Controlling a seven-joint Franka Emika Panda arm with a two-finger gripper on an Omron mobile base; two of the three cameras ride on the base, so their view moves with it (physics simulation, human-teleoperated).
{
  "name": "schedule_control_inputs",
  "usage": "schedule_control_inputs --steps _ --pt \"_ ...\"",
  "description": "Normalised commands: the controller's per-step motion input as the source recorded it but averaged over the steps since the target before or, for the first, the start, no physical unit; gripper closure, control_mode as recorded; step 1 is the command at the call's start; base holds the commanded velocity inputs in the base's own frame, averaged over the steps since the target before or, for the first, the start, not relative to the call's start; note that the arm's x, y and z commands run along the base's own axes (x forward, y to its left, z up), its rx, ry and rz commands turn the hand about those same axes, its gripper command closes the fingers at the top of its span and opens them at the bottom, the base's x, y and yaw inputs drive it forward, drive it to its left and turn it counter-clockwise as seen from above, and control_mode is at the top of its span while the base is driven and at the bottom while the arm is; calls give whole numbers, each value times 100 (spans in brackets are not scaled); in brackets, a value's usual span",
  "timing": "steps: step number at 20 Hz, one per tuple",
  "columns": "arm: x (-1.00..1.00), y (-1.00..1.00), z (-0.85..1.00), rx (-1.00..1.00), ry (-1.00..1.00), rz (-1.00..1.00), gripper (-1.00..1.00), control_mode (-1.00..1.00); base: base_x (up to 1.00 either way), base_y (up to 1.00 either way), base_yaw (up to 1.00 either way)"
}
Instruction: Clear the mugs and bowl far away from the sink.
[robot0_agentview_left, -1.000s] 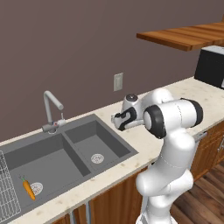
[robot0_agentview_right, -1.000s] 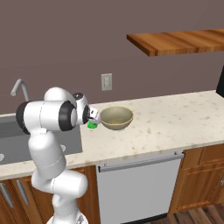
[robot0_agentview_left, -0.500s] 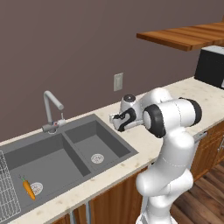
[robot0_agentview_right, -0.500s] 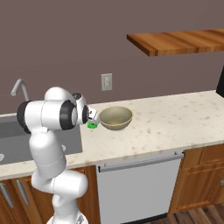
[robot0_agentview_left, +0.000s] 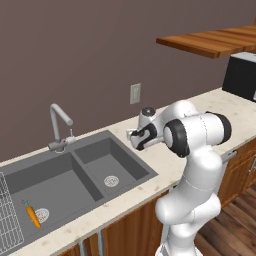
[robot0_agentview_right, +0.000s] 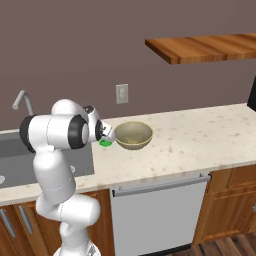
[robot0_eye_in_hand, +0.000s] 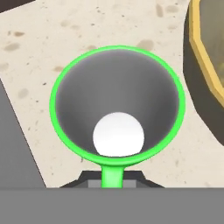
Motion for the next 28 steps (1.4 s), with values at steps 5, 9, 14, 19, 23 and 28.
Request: schedule_control_inputs --steps 5,9,14,19,23,28 --pt "-1 -26 0 0 -1 -5 100 -100 0 0 0" --pt "-10 -14 16 0 -11 -1 100 -100 0 0 0" --pt "-15 0 44 0 -11 0 100 -100 0 0 0" --pt "-18 0 60 0 -3 0 100 -100 0 0 0" --pt "-9 -2 90 0 0 0 100 -100 0 0 0" --pt "0 -3 100 4 16 0 100 -100 0 0 0"
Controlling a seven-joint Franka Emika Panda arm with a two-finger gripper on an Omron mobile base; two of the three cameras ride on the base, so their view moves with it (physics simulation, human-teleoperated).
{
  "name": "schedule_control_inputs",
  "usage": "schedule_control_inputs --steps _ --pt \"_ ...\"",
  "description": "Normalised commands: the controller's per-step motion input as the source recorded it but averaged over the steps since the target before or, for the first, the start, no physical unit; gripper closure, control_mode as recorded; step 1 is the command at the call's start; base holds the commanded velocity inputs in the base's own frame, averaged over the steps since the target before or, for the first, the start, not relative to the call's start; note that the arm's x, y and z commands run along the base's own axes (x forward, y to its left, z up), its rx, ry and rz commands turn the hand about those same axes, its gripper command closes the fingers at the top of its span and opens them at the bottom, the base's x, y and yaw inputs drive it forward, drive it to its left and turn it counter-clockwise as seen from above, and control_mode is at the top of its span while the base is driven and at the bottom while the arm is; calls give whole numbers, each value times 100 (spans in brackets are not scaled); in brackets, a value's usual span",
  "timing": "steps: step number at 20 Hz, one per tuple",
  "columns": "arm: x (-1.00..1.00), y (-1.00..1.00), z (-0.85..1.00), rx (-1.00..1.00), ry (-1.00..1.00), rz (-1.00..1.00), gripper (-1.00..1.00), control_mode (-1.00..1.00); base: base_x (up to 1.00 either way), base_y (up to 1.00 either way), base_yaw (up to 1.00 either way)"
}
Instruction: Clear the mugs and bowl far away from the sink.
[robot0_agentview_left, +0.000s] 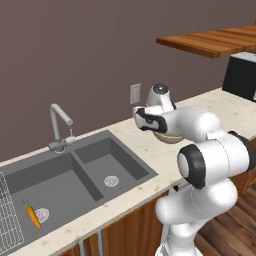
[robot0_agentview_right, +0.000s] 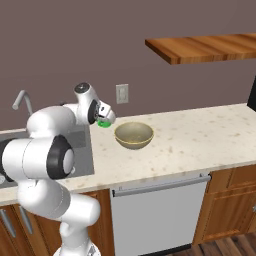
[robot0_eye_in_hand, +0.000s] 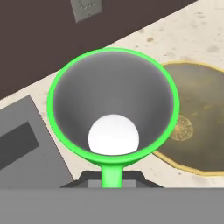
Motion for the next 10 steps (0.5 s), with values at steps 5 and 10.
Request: schedule_control_inputs --steps 5,10 --pt "-14 -20 91 10 21 0 100 -100 0 0 0" --pt "-73 0 34 4 -8 2 100 -100 0 0 0"
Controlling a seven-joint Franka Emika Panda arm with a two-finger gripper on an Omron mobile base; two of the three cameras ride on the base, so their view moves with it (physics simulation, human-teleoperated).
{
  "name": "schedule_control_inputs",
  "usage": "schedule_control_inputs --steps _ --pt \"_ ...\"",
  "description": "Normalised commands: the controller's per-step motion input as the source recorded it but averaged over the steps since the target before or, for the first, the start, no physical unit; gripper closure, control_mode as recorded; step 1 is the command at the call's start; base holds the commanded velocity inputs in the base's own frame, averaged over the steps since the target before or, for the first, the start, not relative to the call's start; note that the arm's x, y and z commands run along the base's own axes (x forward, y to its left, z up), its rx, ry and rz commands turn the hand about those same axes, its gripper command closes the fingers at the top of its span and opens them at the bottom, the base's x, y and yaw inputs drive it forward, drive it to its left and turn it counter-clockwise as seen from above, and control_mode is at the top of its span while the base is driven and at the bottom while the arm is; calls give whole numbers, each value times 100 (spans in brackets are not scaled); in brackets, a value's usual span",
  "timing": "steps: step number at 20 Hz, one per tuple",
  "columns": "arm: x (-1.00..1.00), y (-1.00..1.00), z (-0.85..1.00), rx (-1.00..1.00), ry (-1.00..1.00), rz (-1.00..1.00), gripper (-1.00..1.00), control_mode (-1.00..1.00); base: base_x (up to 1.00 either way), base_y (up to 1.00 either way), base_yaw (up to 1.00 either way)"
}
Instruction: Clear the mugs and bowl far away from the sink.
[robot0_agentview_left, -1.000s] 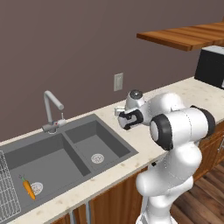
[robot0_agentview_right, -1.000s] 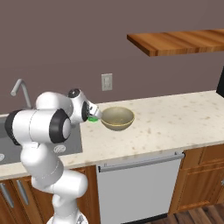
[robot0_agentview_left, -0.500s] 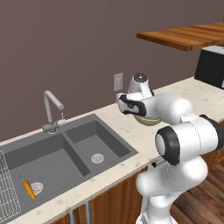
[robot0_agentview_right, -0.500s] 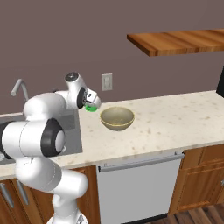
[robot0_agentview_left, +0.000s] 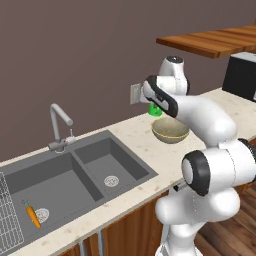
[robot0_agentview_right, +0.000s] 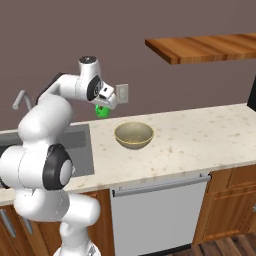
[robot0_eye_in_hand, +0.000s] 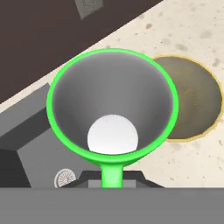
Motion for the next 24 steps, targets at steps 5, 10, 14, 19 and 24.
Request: schedule_control_inputs --steps 5,10,14,19,24 --pt "-83 -1 2 0 -25 1 100 -100 0 0 0" --pt "-75 0 14 0 -17 2 100 -100 0 0 0" --pt "-34 0 16 0 -3 0 100 -100 0 0 0" --pt "-56 -3 36 1 0 1 100 -100 0 0 0" --pt "-56 -1 55 1 11 0 100 -100 0 0 0"
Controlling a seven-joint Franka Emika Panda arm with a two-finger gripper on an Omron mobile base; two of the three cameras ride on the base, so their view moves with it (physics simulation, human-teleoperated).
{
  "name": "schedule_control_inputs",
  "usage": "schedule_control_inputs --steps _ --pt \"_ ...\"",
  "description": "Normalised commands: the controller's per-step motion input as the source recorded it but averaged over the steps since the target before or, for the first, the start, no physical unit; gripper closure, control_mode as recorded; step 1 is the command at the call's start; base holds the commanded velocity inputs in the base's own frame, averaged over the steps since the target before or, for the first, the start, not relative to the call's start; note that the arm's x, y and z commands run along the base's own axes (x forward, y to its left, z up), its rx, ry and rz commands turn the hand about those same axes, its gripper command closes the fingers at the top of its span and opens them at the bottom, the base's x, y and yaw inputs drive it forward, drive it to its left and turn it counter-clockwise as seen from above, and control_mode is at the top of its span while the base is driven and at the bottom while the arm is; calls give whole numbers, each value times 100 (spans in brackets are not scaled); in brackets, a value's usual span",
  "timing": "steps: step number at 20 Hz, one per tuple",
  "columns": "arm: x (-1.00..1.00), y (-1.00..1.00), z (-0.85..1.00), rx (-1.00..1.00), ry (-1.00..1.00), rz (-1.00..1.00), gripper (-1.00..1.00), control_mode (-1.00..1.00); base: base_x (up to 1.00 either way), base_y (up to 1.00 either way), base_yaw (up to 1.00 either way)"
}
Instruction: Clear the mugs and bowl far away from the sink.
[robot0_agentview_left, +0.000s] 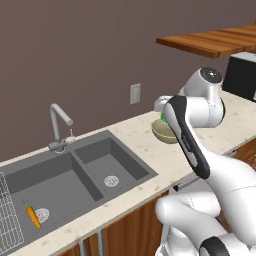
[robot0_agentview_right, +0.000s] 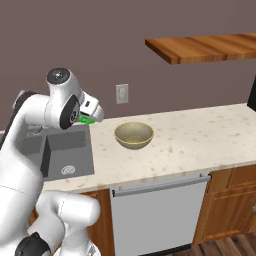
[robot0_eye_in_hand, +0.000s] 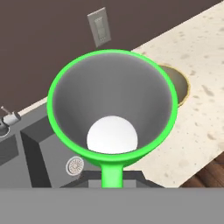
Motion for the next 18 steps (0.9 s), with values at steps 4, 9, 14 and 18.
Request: schedule_control_inputs --steps 4,9,14,18 --pt "-78 0 42 -4 -1 4 100 -100 0 0 0" --pt "-77 2 17 -7 -4 17 100 -100 0 0 0" --pt "-28 2 0 -5 -3 7 100 100 -28 -9 9" --pt "0 0 0 0 0 0 100 100 -50 -57 11"
